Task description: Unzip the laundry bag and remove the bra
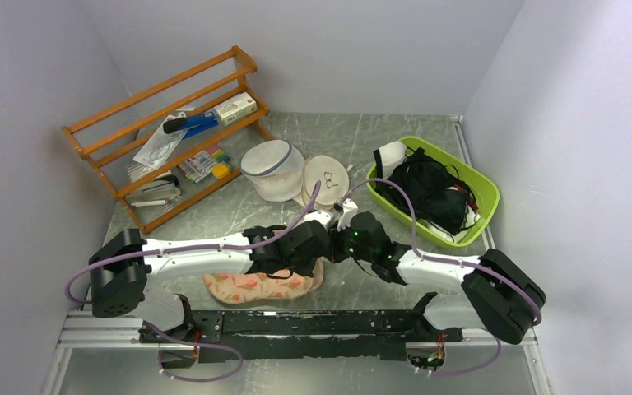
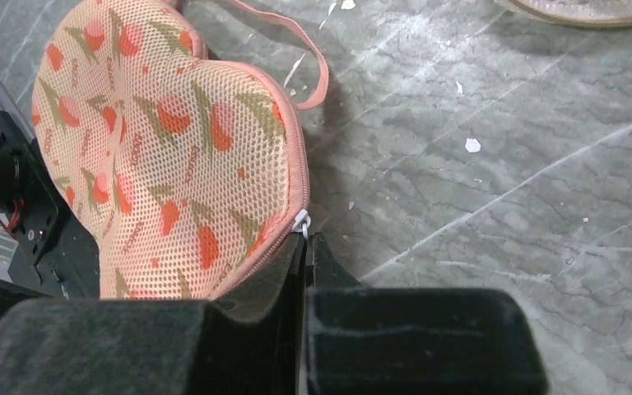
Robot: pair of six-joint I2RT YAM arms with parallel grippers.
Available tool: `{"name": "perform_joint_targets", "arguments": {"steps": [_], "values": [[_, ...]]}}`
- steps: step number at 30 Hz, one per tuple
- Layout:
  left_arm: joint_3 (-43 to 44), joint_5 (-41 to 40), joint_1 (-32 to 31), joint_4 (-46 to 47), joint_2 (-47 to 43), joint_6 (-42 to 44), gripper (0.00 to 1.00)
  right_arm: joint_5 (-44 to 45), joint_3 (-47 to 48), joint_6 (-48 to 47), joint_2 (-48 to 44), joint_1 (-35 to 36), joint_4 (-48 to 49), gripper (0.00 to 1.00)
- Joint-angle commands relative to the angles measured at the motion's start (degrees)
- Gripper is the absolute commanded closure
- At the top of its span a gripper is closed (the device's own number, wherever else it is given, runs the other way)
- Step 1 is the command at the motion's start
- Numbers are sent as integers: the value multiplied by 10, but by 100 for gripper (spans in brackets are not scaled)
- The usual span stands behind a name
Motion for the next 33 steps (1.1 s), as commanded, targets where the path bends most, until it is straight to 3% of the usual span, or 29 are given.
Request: {"name": "perform_joint_targets", "arguments": {"steps": [1,6,12,19,23,29,33], "values": [[-18,14,-13,21,7,-29,93,43,12,-9,-26,-12,-2,100],[-28,15,-13,44,28,-29,93,47,-39,26,-111,-12,-29,100],[32,-65,-12,-49,84,19,93,3,-92,62,-185,-11,-64,100],[11,-93,8,-89,34,28,89,-61,-129,97,-225,-9,-28,100],[-25,-42,8,-67,-40,10,76,-89,-134,112,-182,4,27,100],[-77,36,7,12,-154,-20,46,-51,-97,110,-144,67,36,100],[-69,42,7,25,-150,-21,34,-33,-78,111,-146,93,31,100]]}}
